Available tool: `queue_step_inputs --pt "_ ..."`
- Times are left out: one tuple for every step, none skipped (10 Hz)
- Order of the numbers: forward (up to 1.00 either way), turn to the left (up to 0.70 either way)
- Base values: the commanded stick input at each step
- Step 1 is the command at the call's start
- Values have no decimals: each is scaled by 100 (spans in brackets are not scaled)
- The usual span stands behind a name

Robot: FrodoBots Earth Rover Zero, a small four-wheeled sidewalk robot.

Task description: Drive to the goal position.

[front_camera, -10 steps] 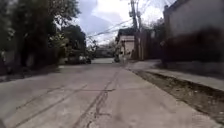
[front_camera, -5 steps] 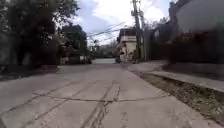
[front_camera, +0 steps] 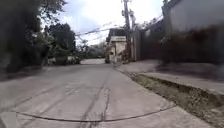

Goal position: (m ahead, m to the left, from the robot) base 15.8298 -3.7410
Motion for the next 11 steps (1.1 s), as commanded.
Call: queue_step_inputs --pt "100 0" --pt "100 0" --pt "100 0" --pt "100 0" --pt "100 0" --pt "100 0" --pt "100 0" --pt "100 0" --pt "100 0" --pt "100 5" --pt "100 14"
